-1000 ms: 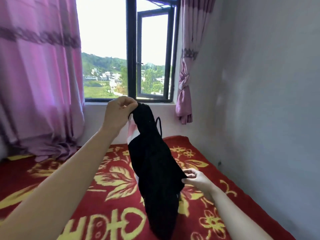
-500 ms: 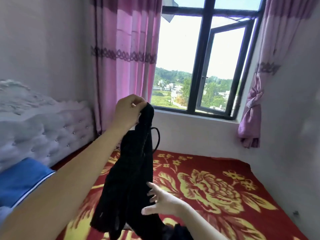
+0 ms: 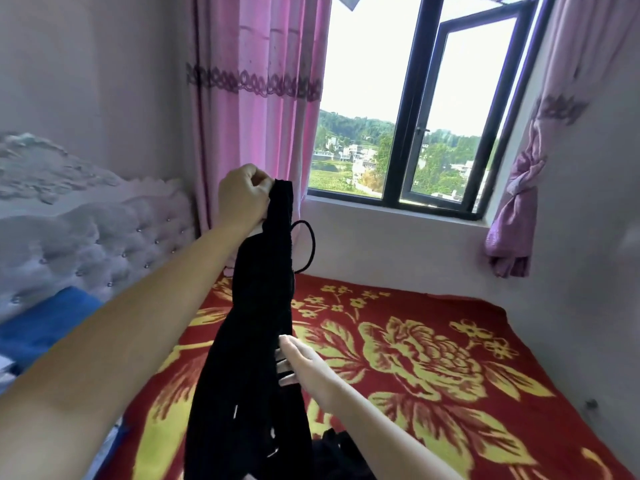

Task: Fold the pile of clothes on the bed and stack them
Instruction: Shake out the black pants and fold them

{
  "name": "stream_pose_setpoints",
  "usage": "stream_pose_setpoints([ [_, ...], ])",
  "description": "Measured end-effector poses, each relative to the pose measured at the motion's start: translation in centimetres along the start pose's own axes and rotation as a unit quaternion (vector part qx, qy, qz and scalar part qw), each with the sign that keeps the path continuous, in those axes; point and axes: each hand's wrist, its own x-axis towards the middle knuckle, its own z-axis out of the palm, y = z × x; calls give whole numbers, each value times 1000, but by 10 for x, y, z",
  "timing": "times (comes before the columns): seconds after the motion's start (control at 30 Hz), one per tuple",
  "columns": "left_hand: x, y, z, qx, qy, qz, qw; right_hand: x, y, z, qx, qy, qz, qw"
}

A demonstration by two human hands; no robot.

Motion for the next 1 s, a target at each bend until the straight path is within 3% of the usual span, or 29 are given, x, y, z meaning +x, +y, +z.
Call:
stream_pose_setpoints([
  [0.2, 8, 1, 4, 8, 35, -33, 999, -17, 7, -39, 11, 47, -7, 999],
  [0.37, 11, 2, 5, -17, 16, -41, 999, -15, 27, -54, -141, 121, 34, 982],
  [0.5, 11, -9, -5, -49, -19, -33, 998, -17, 32, -89, -132, 194, 66, 970],
  [0.6, 15, -23, -20, -60, -46, -37, 996, -24, 5, -145, -152, 312, 47, 937],
  [0.77, 16, -29, -28, -101, -58, -29, 993, -38, -94, -226, -198, 509, -63, 835],
  [1.0, 24, 2, -40, -278, -51, -21, 959, -42, -183, -265, -194, 600, -141, 763],
])
